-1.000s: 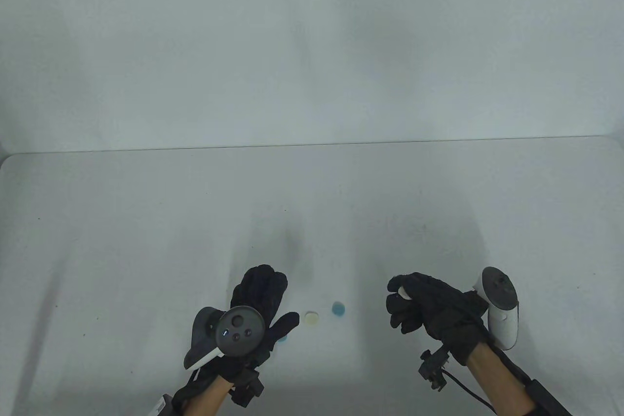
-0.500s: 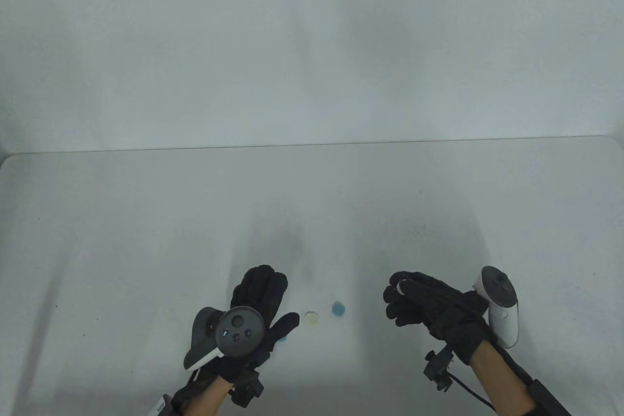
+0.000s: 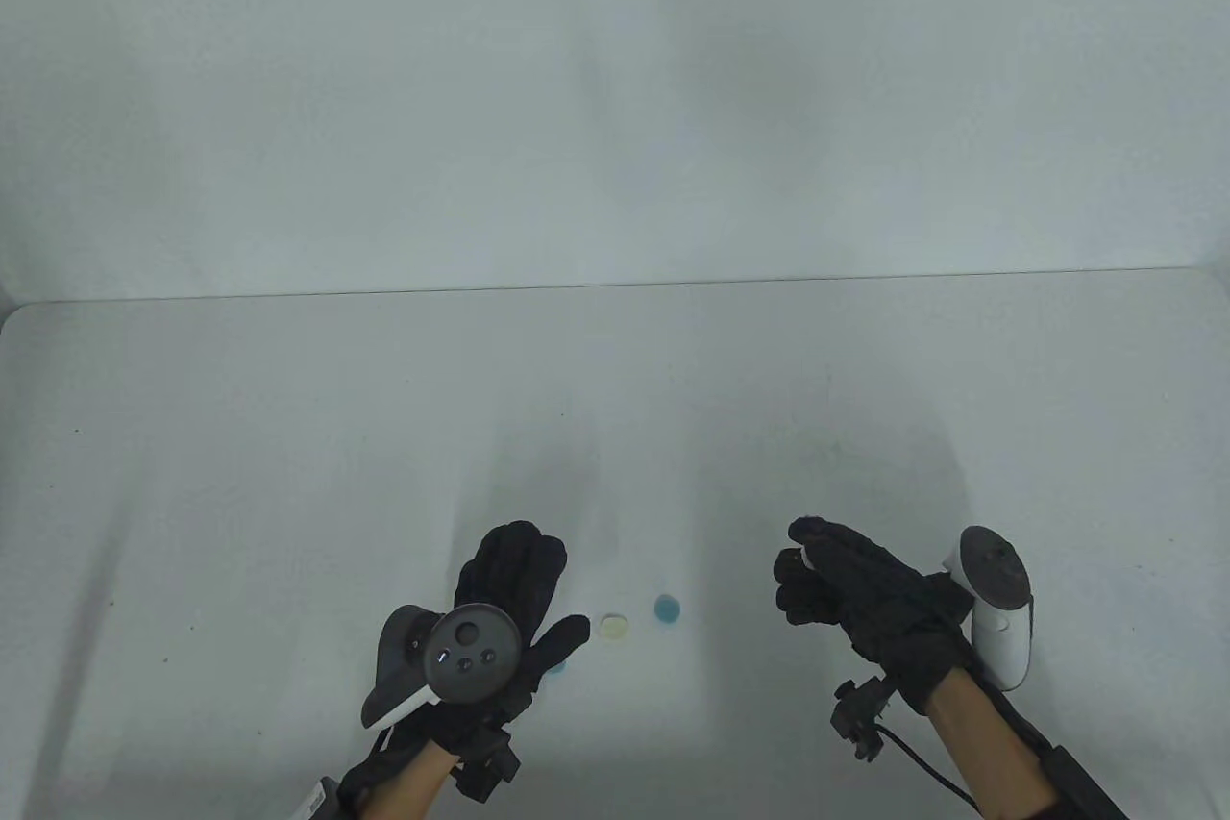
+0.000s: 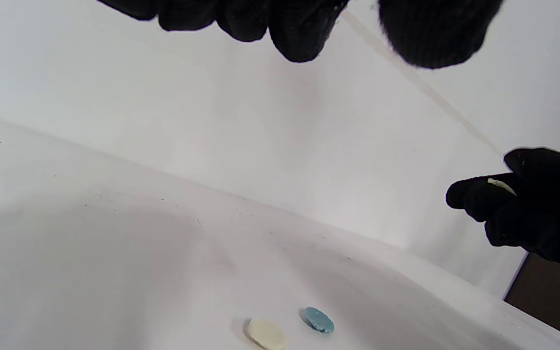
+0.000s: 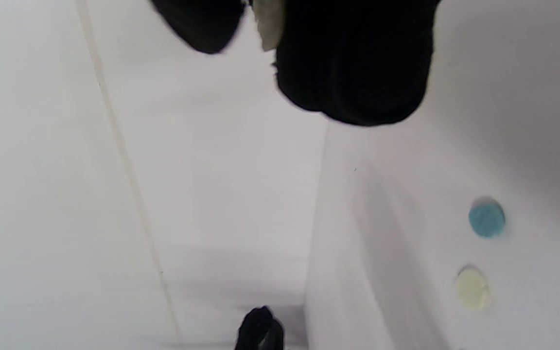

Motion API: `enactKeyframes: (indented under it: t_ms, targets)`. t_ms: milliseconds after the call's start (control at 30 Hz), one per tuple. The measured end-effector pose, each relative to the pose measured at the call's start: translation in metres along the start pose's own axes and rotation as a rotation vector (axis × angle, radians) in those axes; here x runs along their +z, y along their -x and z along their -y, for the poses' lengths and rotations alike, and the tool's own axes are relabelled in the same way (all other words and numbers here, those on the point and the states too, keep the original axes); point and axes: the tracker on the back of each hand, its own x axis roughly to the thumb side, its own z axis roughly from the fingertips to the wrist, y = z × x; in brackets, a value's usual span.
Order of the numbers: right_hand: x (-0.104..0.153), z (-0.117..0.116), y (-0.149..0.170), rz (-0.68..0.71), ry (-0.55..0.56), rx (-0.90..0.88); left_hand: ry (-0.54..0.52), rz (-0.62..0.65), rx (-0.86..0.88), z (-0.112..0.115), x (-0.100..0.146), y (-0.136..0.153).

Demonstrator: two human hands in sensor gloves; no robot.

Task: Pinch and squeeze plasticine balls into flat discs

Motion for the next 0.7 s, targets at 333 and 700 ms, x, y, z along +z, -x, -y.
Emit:
enactKeyframes:
  t_ms: [333, 700]
  targets:
    - [0.001, 0.0029, -0.0045, -0.006, 0.061, 0.057, 0.0, 0.007, 0.004, 0.0002, -0.0002, -0.0003]
    - [0.0011, 0.0012, -0.0026, -0.014, 0.101, 0.121, -0.011, 0.009, 0.005, -0.0007, 0.0005, -0.0006]
